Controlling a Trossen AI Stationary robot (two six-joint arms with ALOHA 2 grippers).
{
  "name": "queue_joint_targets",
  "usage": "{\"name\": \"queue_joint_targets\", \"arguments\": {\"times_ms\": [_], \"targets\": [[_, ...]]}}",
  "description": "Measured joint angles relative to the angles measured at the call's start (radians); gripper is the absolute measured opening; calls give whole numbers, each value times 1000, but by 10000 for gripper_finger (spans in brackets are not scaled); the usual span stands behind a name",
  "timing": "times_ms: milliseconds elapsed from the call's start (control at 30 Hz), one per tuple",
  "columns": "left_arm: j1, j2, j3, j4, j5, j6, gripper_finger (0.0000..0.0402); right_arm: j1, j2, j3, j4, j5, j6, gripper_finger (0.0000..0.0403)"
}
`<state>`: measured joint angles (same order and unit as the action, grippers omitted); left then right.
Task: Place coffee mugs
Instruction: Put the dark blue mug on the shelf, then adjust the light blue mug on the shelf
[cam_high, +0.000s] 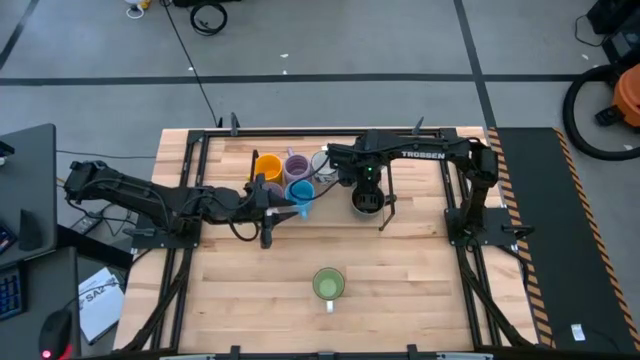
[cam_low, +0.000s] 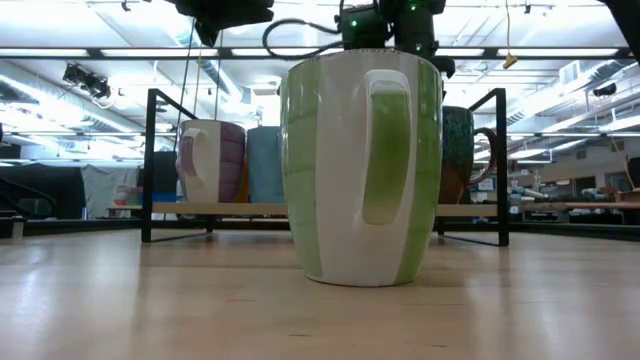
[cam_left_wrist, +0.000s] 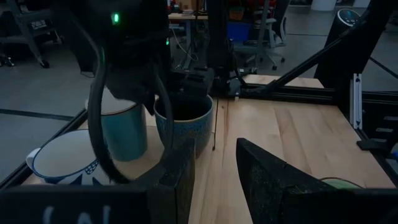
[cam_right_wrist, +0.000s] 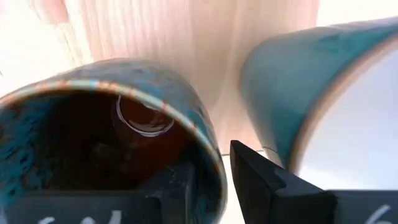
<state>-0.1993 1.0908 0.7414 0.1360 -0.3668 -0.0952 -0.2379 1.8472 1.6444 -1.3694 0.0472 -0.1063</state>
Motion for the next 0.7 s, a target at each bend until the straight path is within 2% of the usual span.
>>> {"name": "queue_joint_targets", "arguments": {"times_ms": [533, 700], "targets": [[0, 0, 0, 11, 0, 3, 123, 39, -118, 4, -8, 20, 51, 112], [0, 0, 0, 24, 0, 23, 123, 62, -144, 5, -6, 117, 25, 112]]}}
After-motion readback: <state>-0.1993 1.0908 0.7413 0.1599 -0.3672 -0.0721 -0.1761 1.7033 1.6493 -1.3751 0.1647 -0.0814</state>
